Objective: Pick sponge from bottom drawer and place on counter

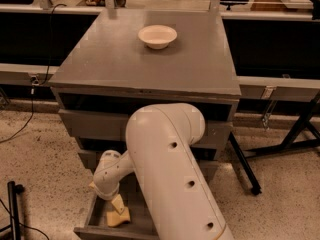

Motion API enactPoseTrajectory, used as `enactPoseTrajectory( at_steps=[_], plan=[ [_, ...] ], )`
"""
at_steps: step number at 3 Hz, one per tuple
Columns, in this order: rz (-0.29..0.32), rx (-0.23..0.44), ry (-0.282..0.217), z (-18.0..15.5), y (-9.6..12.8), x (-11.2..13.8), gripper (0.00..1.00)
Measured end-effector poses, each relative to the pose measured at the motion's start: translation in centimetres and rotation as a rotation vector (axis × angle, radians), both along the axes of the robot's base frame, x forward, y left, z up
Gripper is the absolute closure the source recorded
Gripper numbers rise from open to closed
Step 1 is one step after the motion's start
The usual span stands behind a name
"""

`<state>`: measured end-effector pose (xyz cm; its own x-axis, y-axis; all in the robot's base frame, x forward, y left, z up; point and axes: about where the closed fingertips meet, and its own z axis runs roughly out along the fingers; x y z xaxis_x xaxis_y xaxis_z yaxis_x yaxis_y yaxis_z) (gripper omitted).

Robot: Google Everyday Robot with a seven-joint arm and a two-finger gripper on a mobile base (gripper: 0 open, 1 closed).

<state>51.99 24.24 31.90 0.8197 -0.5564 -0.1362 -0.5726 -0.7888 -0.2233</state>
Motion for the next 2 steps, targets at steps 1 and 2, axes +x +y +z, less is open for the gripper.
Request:
enactPoseTrajectory(
  at_steps=[1, 2],
  plan=[
    [-0.048, -0.059, 0.048, -4.4, -0.3, -0.6, 0.00],
    [-0.092, -0.102, 0.086, -8.6, -0.6, -1.2, 0.00]
  ],
)
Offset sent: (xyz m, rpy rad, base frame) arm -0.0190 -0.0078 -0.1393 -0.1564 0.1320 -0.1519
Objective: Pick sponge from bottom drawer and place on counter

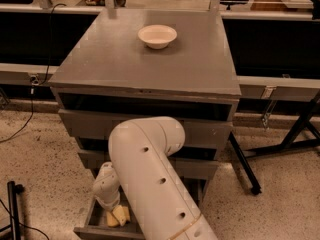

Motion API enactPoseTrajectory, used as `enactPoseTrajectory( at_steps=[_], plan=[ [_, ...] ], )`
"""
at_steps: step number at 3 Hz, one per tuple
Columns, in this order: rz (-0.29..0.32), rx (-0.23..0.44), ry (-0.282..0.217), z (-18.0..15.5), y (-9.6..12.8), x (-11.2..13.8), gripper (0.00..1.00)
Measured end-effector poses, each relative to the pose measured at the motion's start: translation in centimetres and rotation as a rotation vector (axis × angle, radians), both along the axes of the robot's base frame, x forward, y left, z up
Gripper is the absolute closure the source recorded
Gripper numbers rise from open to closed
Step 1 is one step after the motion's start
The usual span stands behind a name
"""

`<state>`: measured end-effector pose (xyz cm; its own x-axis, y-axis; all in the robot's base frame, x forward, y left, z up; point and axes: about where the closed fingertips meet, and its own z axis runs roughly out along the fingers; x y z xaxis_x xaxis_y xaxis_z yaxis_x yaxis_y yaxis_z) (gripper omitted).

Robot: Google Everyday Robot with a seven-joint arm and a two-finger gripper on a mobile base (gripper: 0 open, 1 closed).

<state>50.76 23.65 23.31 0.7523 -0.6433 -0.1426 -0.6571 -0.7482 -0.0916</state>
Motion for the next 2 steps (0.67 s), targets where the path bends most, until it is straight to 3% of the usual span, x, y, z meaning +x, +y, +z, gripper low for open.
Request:
enactPoseTrajectory(
  at_steps=[1, 2],
  plan=[
    [-0.043, -0.046, 0.038, -4.0, -0.9, -0.2, 0.00],
    [-0.093, -0.042, 0.063, -7.1, -2.3, -0.6, 0.00]
  ],
)
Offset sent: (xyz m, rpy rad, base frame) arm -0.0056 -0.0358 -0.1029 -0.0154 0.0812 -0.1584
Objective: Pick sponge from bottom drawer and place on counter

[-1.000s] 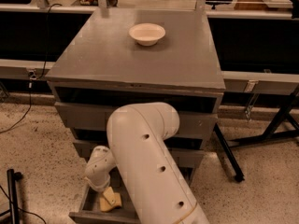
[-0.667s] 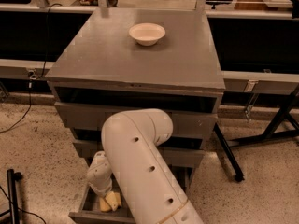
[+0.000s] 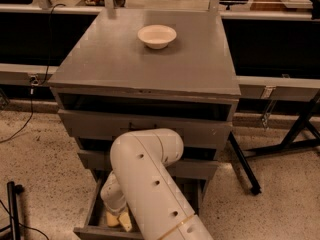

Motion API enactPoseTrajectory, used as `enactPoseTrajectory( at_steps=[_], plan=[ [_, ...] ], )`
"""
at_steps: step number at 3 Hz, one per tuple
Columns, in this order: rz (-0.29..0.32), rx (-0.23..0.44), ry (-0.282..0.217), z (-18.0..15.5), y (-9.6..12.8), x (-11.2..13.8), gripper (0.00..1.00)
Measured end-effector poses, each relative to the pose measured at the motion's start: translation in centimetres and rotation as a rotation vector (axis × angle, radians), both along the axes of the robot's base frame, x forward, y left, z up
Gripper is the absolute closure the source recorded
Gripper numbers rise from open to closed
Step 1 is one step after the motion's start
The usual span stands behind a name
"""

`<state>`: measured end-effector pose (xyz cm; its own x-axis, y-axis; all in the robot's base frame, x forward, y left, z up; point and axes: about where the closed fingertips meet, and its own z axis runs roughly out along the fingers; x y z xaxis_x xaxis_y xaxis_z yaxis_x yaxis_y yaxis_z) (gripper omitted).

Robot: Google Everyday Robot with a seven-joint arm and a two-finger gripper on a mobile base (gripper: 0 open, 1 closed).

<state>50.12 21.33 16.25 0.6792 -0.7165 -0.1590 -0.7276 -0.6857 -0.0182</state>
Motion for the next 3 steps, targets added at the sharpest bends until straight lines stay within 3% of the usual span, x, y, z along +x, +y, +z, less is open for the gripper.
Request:
enactPoseTrajectory(
  at_steps=[1, 2, 3],
  plan=[
    [-0.010, -0.005, -0.004, -0.80, -0.55, -0.01, 0.01],
    [-0.010, -0.005, -0.004, -0.79, -0.55, -0.01, 0.20],
    [-0.008, -0.010, -0.005, -0.54, -0.58, 0.02, 0.23]
  ],
)
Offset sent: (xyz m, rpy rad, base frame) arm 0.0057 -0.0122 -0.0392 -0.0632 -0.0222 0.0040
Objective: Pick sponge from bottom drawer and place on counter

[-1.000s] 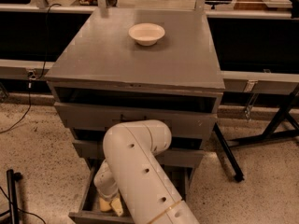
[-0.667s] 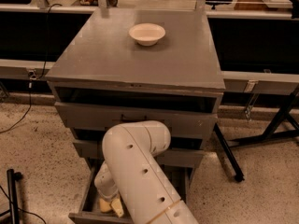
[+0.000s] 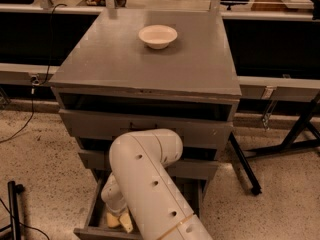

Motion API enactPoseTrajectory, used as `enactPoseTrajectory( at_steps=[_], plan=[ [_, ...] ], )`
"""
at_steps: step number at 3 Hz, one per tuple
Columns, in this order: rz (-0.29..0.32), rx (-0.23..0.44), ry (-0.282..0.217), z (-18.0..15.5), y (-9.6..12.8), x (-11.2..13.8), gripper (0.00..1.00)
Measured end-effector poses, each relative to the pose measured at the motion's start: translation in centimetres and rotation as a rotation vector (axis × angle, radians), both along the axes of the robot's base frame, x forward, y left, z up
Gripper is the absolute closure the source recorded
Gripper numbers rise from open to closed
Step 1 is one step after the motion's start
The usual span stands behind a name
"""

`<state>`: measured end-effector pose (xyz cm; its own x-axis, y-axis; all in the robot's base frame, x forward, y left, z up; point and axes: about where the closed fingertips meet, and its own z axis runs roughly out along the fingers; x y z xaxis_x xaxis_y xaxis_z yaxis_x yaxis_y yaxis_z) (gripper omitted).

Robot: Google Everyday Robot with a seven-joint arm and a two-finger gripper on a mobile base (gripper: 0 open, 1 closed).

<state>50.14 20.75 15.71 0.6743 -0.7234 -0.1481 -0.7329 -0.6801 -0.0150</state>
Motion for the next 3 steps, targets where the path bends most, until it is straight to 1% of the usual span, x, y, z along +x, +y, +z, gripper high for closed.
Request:
enactPoseTrajectory(
  at_steps=[1, 2, 3],
  plan=[
    [0.000, 0.000, 0.000, 0.33, 0.00, 0.00, 0.05],
    [0.000, 0.000, 0.000, 0.43, 0.00, 0.00, 0.00],
    [0.000, 0.000, 0.000, 0.43, 0.00, 0.00, 0.00]
  ],
)
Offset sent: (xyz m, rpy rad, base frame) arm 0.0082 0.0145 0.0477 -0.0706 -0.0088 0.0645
